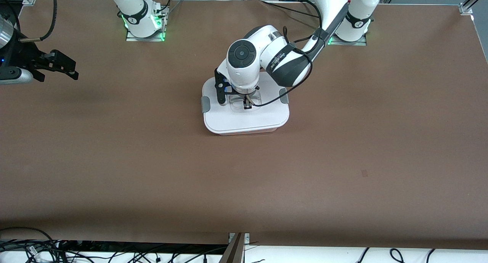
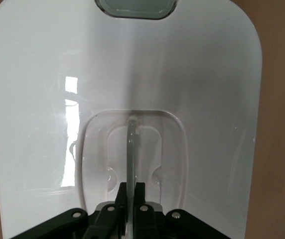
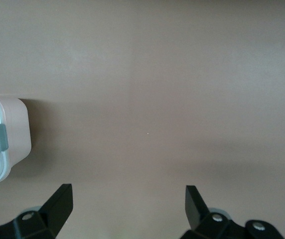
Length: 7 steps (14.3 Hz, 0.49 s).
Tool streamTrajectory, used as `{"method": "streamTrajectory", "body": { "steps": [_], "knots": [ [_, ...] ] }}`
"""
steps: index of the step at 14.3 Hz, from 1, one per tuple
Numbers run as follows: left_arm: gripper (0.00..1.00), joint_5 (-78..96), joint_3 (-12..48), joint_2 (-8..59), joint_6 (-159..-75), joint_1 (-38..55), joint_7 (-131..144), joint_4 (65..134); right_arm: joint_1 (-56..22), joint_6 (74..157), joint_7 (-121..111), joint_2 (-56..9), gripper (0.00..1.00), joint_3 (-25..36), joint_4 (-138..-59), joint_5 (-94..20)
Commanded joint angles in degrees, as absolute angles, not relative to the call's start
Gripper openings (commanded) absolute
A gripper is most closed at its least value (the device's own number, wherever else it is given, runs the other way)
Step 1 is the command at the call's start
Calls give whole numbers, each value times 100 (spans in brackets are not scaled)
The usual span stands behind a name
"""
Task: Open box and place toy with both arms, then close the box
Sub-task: 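Lower the lid onto the tub and press it down with the left gripper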
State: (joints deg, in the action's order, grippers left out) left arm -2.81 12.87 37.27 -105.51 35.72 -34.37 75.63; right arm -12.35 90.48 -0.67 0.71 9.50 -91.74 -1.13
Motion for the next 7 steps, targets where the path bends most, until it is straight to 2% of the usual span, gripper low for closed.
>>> {"method": "streamTrajectory", "body": {
  "steps": [1,7],
  "knots": [
    [0,-448,1239,3770,-10371,3647,-3586,7462,-1222,9026,-96,-70,100,958,-9036,-176],
    [0,-615,1231,3937,-10432,3735,-3586,7462,-1230,8982,-105,-97,100,967,-9009,-167]
  ]
}}
